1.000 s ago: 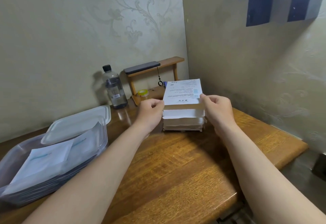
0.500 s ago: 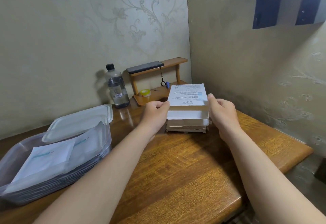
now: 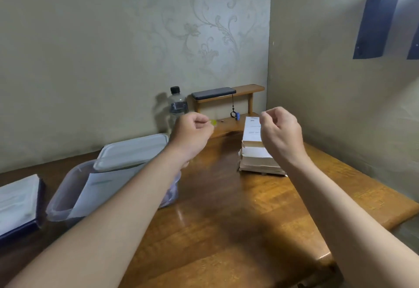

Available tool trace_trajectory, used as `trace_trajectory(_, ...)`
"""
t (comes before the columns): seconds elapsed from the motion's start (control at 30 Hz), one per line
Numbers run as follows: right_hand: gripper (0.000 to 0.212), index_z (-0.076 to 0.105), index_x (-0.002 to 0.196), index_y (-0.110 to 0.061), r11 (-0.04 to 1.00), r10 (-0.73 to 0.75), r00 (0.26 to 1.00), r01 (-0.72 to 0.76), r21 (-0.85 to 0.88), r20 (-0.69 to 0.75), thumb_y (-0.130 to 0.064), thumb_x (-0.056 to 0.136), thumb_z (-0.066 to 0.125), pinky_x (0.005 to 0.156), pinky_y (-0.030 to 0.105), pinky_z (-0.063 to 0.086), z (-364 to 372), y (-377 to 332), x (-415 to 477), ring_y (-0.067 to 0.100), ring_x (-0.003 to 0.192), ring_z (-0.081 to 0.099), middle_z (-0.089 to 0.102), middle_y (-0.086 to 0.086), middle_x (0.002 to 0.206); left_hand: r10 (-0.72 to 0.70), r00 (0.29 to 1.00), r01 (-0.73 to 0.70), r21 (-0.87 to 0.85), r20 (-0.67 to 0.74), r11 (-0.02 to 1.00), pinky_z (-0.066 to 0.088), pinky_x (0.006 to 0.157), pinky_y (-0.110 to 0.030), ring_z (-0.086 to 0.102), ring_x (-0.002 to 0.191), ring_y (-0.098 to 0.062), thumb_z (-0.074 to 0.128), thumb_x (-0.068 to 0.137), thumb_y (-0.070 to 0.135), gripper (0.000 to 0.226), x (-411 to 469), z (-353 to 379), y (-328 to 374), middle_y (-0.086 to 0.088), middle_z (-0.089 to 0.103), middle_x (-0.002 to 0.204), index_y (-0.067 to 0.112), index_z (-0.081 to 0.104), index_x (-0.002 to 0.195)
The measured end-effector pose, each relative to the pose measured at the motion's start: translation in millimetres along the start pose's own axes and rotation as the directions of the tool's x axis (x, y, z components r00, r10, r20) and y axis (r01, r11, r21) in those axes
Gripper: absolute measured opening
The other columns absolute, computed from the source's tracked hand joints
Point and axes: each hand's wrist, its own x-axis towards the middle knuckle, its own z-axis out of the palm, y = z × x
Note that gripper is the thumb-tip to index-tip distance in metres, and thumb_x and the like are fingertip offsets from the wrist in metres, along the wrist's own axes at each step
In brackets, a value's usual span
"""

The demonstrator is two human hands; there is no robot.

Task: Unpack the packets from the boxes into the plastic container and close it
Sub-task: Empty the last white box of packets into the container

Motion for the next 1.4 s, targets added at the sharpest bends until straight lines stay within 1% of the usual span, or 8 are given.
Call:
trace_trajectory(0.13,0.018,0.061,0.092,-0.018,0.996,-0.057,0.984,0.045,0.080,0.167,-0.028,0.100,0.049,0.061,0.027,0.042,41,-46,-18,0.010,0.078,0.057,0.062,-0.006,0.082,0.018,0.994,-0.002,0.149,-0.105,0.989,0.054,0.081,-0.026,0.065,0.090,-0.015,0.070,0.083,-0.003,0.027,-16,-51,-6,0.001,0.066,0.096,0.018,0.069,0.101)
trace_trajectory(0.3,0.019,0.062,0.097,-0.017,0.988,-0.112,0.925,0.064,0.143,0.362,-0.031,0.099,0.050,0.072,0.035,0.056,105,-96,-52,0.015,0.082,0.064,0.067,-0.001,0.088,-0.039,0.980,0.055,0.076,-0.195,0.996,0.059,0.069,-0.029,0.073,0.084,-0.018,0.059,0.096,-0.005,0.027,-35,-122,-27,-0.007,0.072,0.094,0.018,0.069,0.085)
trace_trajectory(0.47,0.020,0.064,0.097,-0.015,0.981,-0.187,0.862,0.136,0.141,0.471,-0.029,0.095,0.050,0.068,0.033,0.051,165,-153,-93,0.018,0.080,0.063,0.067,-0.001,0.085,-0.067,0.927,0.069,-0.007,-0.369,0.998,0.058,0.067,-0.015,0.073,0.091,-0.018,0.055,0.100,-0.002,0.018,-63,-204,-40,-0.010,0.073,0.099,0.003,0.072,0.103)
trace_trajectory(0.67,0.021,0.064,0.102,-0.011,0.966,-0.257,0.746,0.175,0.192,0.615,-0.023,0.096,0.049,0.077,0.033,0.051,236,-216,-148,0.025,0.089,0.063,0.070,0.006,0.095,-0.132,0.849,0.176,0.038,-0.512,0.984,0.050,0.093,-0.027,0.063,0.108,-0.015,0.056,0.101,0.018,0.029,-97,-297,-75,0.000,0.068,0.122,0.016,0.067,0.127)
trace_trajectory(0.9,0.032,0.049,0.128,-0.011,0.959,-0.206,0.557,0.279,0.052,0.804,-0.024,0.099,0.040,0.076,0.028,0.039,306,-253,-205,0.022,0.097,0.053,0.061,0.008,0.122,-0.321,0.799,0.366,-0.013,-0.509,0.931,0.034,0.114,-0.033,0.043,0.141,-0.019,0.053,0.103,0.021,0.054,-139,-357,-114,-0.004,0.043,0.157,0.015,0.039,0.154)
trace_trajectory(1.03,0.045,0.032,0.143,-0.010,0.967,-0.057,0.478,0.246,-0.071,0.877,-0.024,0.101,0.039,0.085,0.031,0.045,329,-250,-224,0.028,0.118,0.053,0.050,0.012,0.141,-0.404,0.780,0.426,-0.067,-0.479,0.902,0.044,0.078,-0.020,0.056,0.095,-0.005,0.047,0.105,0.017,0.027,-150,-367,-128,0.007,0.058,0.115,0.022,0.049,0.131)
trace_trajectory(1.1,0.049,0.025,0.147,-0.009,0.962,0.001,0.461,0.241,-0.127,0.888,-0.025,0.102,0.039,0.090,0.032,0.047,336,-247,-227,0.030,0.124,0.052,0.048,0.012,0.145,-0.401,0.788,0.419,-0.069,-0.468,0.905,0.040,0.070,-0.020,0.054,0.087,-0.005,0.046,0.106,0.017,0.031,-152,-368,-131,0.012,0.051,0.097,0.021,0.049,0.137)
trace_trajectory(1.4,0.040,0.036,0.139,-0.015,0.957,0.064,0.468,0.221,-0.186,0.881,-0.025,0.101,0.047,0.090,0.032,0.056,347,-229,-228,0.022,0.114,0.060,0.054,0.007,0.138,-0.430,0.800,0.463,-0.025,-0.418,0.886,0.048,0.092,-0.031,0.055,0.117,-0.019,0.050,0.104,0.015,0.048,-155,-370,-146,-0.002,0.059,0.140,0.017,0.040,0.152)
